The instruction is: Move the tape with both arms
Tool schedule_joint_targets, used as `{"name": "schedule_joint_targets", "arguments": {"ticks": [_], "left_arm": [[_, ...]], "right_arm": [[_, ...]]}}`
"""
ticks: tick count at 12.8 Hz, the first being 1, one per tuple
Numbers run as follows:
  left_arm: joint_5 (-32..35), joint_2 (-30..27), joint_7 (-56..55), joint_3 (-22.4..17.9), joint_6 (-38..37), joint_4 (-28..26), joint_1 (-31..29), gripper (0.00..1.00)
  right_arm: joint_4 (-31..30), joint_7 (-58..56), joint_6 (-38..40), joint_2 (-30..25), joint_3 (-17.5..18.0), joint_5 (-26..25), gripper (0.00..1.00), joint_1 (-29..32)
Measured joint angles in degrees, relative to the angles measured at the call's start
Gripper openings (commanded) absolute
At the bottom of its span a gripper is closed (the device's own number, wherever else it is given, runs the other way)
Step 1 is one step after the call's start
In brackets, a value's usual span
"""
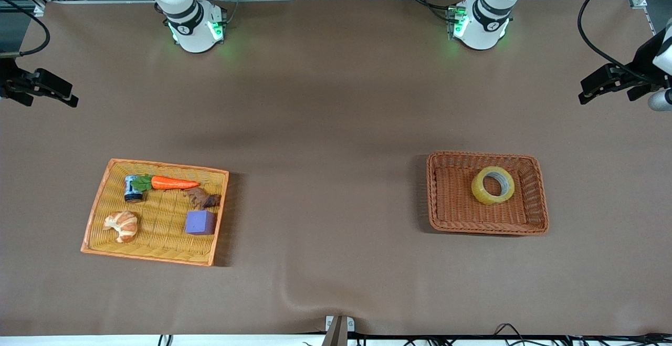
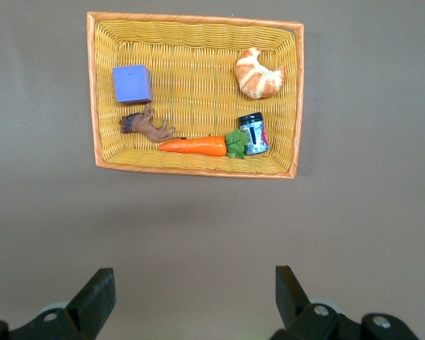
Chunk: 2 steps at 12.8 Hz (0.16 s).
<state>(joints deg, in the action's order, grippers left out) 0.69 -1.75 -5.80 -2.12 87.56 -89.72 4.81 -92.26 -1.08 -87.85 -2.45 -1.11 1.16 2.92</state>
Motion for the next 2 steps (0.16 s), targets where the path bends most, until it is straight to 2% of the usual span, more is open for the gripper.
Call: {"name": "schedule_joint_targets", "arguments": {"ticks": [2], "left_arm": [[0.4,0.0,0.0,-0.2,0.0,0.2,0.7,1.00]], "right_arm": [[-0.1,0.0,0.0,0.0,0.0,0.0,1.00,0.0]]}}
